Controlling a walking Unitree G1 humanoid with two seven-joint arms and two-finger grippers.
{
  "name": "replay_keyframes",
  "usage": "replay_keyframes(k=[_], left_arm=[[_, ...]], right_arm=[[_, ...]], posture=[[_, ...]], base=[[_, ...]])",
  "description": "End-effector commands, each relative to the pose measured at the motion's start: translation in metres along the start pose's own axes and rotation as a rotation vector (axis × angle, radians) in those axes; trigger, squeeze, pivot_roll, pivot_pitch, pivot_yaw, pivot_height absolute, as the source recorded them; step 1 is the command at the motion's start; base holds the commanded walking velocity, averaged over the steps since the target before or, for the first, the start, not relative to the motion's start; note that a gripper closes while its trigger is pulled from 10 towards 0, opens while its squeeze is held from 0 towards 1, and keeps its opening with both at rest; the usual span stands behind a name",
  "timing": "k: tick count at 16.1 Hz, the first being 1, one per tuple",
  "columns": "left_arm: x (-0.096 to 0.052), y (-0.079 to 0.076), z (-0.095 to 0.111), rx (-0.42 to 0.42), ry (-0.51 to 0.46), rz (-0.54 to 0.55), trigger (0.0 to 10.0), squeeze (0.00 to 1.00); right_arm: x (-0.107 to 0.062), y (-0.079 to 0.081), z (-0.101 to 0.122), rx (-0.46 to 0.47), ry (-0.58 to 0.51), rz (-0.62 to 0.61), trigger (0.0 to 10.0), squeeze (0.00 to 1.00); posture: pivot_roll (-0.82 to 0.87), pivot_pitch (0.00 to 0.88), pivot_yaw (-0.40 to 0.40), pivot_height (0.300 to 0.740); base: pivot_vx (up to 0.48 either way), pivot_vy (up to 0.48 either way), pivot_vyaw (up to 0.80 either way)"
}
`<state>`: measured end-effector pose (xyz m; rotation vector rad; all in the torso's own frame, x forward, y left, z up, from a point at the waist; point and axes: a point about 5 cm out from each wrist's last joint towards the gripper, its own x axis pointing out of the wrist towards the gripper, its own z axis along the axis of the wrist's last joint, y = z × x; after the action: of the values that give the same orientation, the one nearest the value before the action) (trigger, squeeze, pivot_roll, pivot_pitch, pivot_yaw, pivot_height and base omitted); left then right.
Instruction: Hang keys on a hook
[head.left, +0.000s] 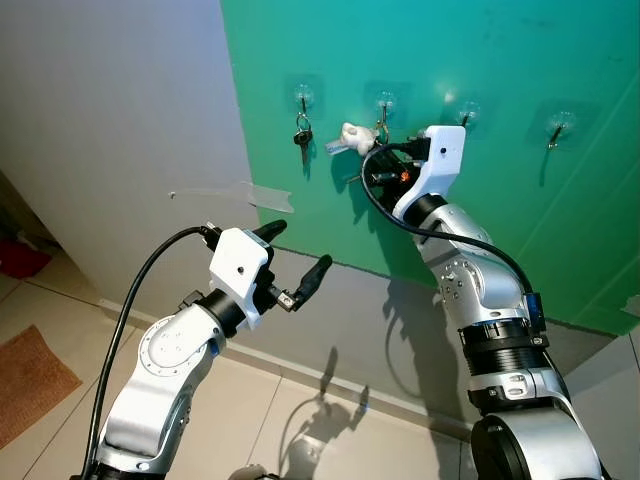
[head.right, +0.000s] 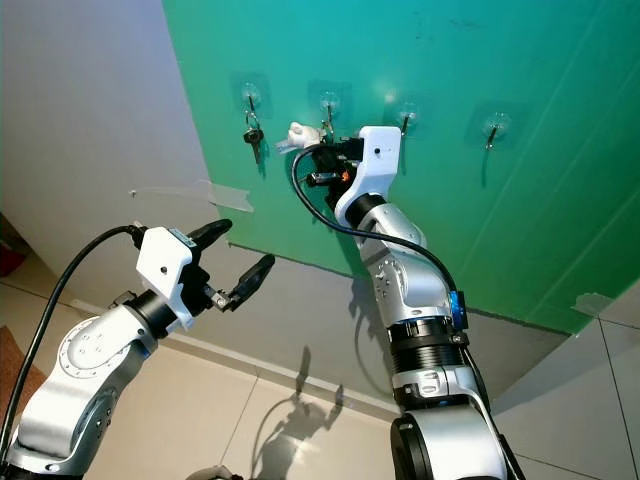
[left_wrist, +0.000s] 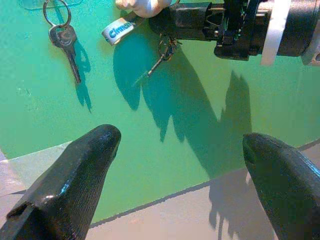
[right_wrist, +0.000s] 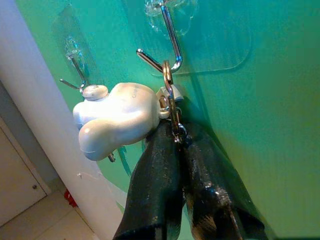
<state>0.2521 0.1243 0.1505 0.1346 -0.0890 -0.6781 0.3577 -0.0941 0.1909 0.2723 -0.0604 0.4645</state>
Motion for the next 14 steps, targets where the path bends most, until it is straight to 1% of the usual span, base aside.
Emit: replay_keyframes(k=[1, 4, 8, 9, 10, 11, 12, 13, 14], left_arm=[[0.001, -0.005, 0.008, 0.006, -0.043, -0.039, 10.0, 0.00], [0.003, -0.005, 0.016, -0.001, -0.097, -0.042, 10.0, 0.00], [0.005, -0.002, 0.016, 0.001, -0.095, -0.033, 10.0, 0.00], [0.005, -0.001, 0.014, -0.002, -0.091, -0.029, 10.0, 0.00], [0.003, 0.001, 0.011, -0.021, -0.081, 0.007, 10.0, 0.00], [-0.001, 0.013, -0.003, -0.055, -0.028, 0.130, 10.0, 0.00], [-0.001, 0.013, -0.003, -0.055, -0.028, 0.130, 10.0, 0.00], [-0.007, 0.023, -0.017, -0.061, 0.036, 0.236, 10.0, 0.00], [-0.011, 0.027, -0.024, -0.054, 0.071, 0.275, 10.0, 0.00]], right_arm=[[-0.005, -0.009, -0.011, 0.000, 0.051, -0.046, 10.0, 1.00], [-0.005, -0.008, -0.011, -0.006, 0.044, -0.046, 10.0, 1.00], [-0.010, -0.009, -0.015, -0.025, 0.049, -0.054, 10.0, 1.00], [-0.012, -0.009, -0.016, -0.042, 0.048, -0.058, 10.0, 1.00], [-0.017, -0.011, -0.017, -0.055, 0.045, -0.071, 10.0, 0.00], [-0.033, -0.019, -0.024, -0.074, 0.048, -0.126, 10.0, 0.00], [-0.033, -0.019, -0.024, -0.074, 0.048, -0.126, 10.0, 0.00], [-0.055, -0.030, -0.033, -0.093, 0.057, -0.208, 10.0, 0.00], [-0.068, -0.035, -0.038, -0.102, 0.061, -0.252, 10.0, 0.00]], posture=[[0.02, 0.000, 0.045, 0.740], [0.02, 0.000, 0.052, 0.740], [0.01, 0.000, 0.064, 0.740], [0.00, 0.000, 0.065, 0.740], [0.00, 0.000, 0.068, 0.740], [0.00, 0.000, 0.067, 0.740], [0.00, 0.000, 0.067, 0.740], [-0.01, 0.000, 0.073, 0.740], [-0.03, 0.000, 0.086, 0.740]], base=[[0.000, 0.000, 0.00], [0.000, 0.000, 0.00], [0.000, 0.000, 0.00], [0.000, 0.000, 0.00], [0.000, 0.000, 0.00], [0.000, 0.000, 0.00], [0.000, 0.000, 0.00], [0.000, 0.000, 0.00], [0.000, 0.000, 0.00]])
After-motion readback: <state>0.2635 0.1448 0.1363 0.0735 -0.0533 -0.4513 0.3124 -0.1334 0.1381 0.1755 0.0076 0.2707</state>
